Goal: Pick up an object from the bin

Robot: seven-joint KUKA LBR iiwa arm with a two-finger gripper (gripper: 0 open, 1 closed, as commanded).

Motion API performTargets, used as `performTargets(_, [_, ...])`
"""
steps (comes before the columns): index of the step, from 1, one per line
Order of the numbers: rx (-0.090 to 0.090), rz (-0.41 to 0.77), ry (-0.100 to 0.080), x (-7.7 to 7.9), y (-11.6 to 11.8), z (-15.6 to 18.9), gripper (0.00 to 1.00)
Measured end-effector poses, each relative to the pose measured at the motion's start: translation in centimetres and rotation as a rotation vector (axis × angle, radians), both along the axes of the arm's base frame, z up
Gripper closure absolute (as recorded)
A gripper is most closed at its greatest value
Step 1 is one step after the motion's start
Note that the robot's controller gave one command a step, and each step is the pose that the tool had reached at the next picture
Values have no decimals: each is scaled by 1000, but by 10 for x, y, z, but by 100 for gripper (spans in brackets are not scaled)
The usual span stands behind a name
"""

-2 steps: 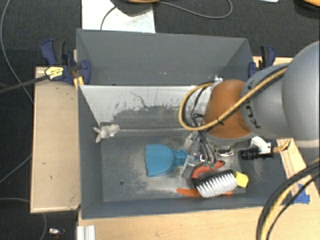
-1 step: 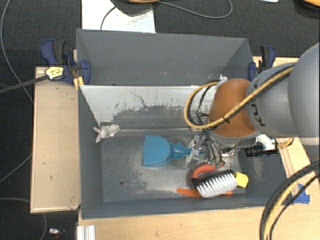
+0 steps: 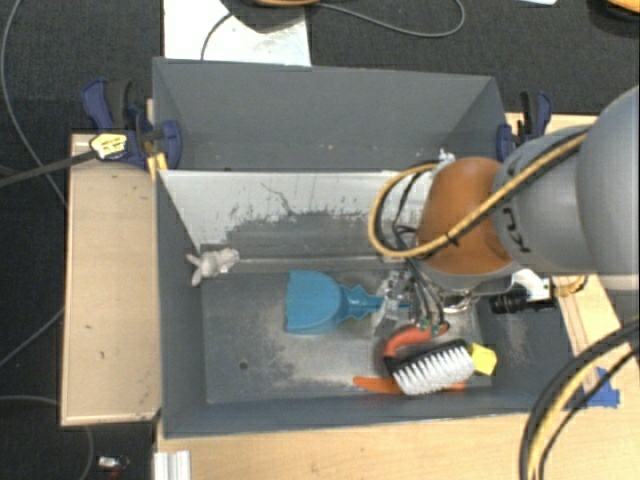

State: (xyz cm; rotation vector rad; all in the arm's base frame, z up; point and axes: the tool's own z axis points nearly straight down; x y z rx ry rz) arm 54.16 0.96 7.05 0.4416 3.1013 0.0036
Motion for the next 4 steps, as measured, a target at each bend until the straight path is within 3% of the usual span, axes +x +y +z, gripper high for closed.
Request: performTargets(4, [-1,15,-9,6,-10,0,100])
